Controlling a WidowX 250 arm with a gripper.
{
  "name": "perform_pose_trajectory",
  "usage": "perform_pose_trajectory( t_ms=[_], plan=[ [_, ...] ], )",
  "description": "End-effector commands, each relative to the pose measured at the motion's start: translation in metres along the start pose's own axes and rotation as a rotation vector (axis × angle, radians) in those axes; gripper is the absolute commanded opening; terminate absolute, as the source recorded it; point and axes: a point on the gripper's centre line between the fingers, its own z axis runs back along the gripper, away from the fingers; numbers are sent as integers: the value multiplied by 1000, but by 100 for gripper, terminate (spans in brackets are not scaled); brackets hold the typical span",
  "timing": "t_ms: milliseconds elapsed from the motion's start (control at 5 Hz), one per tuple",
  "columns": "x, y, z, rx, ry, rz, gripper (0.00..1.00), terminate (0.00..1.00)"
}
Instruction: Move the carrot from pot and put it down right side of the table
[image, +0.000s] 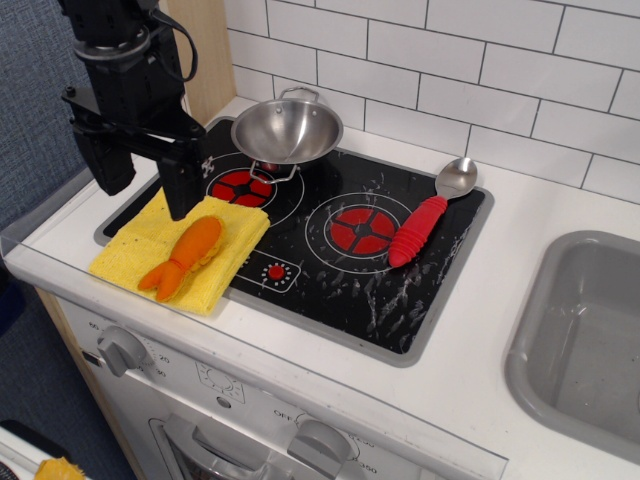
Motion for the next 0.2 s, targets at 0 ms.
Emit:
perform_pose_trajectory(
  t_ms=[0],
  plan=[
    [5,0,14,14,-36,5,100,100]
  ],
)
